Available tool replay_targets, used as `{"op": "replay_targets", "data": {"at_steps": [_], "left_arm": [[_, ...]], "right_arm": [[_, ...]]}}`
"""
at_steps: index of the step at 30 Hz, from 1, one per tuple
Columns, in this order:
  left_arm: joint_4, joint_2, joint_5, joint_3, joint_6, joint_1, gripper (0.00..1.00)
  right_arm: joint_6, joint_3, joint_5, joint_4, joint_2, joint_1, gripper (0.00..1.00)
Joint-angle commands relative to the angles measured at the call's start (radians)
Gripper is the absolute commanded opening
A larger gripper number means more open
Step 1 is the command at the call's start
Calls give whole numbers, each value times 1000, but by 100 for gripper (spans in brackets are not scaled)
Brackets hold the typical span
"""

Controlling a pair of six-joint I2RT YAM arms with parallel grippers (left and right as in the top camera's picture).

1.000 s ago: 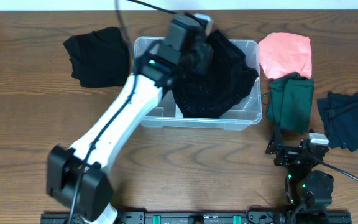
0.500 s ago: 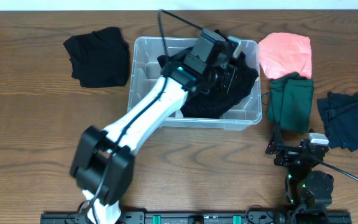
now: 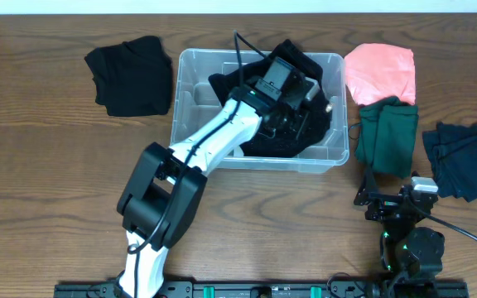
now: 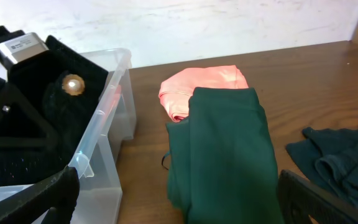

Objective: Pack container

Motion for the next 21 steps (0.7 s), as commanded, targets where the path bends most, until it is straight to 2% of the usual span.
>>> {"op": "replay_targets", "data": {"at_steps": [1, 5, 8, 11, 13, 14, 17, 21], "left_arm": [[-16, -6, -75, 6, -15, 70, 31], [-16, -91, -31, 10, -22, 110, 33], [-16, -198, -24, 12, -28, 133, 39], [-15, -332, -47, 12, -23, 163, 55], [-18, -423, -98, 11, -2, 195, 70], [-21, -459, -126, 11, 10, 211, 72], [-55, -557, -266, 11, 26, 280, 79], [-151, -616, -412, 11, 16, 409, 79]], "right_arm": [[10, -3, -4, -1, -5, -11, 99], [10, -3, -4, -1, -5, -11, 99], [10, -3, -4, -1, -5, -11, 99], [10, -3, -4, -1, -5, -11, 99], [10, -3, -4, -1, -5, -11, 99], [10, -3, -4, -1, -5, -11, 99], [10, -3, -4, -1, -5, -11, 99], [10, -3, -4, -1, -5, -11, 99]]}}
